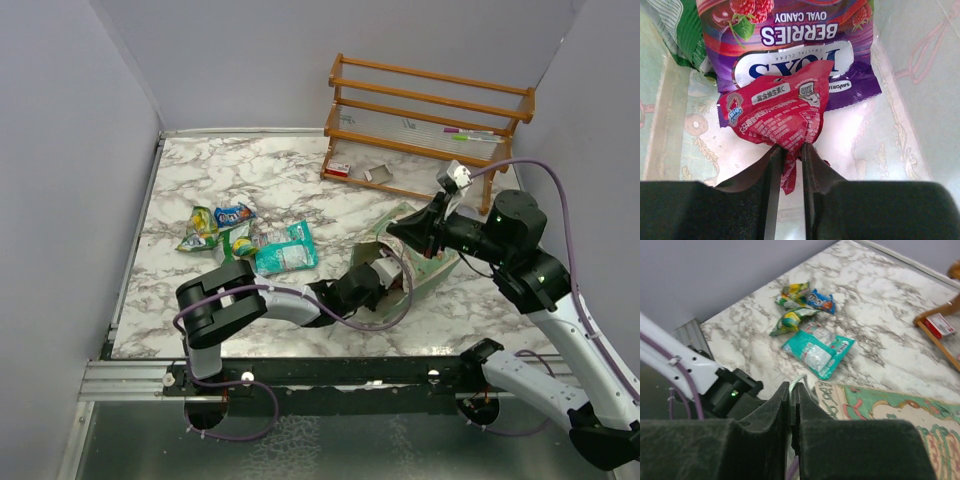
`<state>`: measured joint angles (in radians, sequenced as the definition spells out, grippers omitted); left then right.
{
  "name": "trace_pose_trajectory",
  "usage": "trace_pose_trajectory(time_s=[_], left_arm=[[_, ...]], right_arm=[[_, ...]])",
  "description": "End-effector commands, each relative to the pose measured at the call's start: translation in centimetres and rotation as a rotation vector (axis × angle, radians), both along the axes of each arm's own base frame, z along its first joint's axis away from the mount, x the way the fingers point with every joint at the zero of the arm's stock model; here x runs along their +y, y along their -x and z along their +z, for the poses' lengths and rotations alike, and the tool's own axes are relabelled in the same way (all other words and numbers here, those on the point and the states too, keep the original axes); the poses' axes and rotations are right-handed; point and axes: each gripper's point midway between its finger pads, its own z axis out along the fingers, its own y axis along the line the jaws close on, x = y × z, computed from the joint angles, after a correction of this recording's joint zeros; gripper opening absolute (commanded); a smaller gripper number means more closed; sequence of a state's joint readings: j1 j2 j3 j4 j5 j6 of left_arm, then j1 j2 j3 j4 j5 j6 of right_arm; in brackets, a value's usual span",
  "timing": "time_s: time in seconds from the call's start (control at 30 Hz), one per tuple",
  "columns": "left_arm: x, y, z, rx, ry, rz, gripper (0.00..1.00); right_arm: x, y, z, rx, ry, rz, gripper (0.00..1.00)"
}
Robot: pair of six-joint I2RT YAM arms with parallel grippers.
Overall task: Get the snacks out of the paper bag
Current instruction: Take out the snack from the paper bag.
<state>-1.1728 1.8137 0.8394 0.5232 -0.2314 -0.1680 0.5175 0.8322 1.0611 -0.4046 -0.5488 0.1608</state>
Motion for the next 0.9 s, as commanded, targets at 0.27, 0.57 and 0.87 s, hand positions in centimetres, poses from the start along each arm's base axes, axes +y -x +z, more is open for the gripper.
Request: trace_pose_trajectory(time_s=[0.27,0.57,0.87], left_arm=[[-0.2,1.4,4.0,0.024,0.056,-0.063,0.00],[1.5,2.7,9.8,0.012,0.166,-0.075,0.00],[4.8,3.7,15.7,-0.038,0.213,-0.070,0.00]], right_arm=[[-2.3,-1.7,-1.0,0.048,0.074,-0.184,0.03],[-3.1,-3.7,-0.1,0.000,0.043,-0.288,0.03],[-4.9,-5.0,-1.4,-0.014,0.068,-0.412,0.03]])
